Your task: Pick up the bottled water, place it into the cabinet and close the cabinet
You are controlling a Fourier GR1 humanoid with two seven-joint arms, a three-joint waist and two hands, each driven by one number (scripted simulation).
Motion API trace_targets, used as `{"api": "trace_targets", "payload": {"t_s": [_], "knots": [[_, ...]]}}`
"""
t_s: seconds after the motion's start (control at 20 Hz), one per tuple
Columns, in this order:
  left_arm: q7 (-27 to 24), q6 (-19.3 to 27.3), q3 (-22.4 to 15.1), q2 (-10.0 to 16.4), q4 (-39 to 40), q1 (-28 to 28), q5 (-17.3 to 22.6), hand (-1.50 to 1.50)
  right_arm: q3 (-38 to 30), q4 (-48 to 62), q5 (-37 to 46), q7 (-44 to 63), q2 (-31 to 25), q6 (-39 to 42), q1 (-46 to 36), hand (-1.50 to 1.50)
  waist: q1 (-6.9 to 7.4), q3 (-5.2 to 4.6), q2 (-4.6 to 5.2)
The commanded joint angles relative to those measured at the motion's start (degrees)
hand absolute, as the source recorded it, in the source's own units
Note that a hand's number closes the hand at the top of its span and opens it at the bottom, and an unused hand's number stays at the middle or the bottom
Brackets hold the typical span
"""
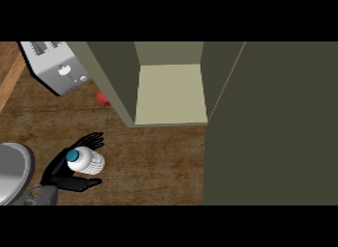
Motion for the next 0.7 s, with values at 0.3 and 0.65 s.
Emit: {"api": "trace_targets", "payload": {"t_s": [0.3,0.65], "knots": [[-1.67,-11.04,1.60,-2.61,7.01,-3.66,5.55,1.50,-2.74,-11.74,-8.38,3.84,-1.98,-2.98,3.42,-1.50,0.35,-0.04,0.06],[-7.22,-6.90,1.74,-2.68,1.52,-0.38,6.38,1.50,-5.07,-11.27,-7.96,-1.11,-1.65,1.32,10.26,-1.50,0.61,0.08,-0.50]]}}
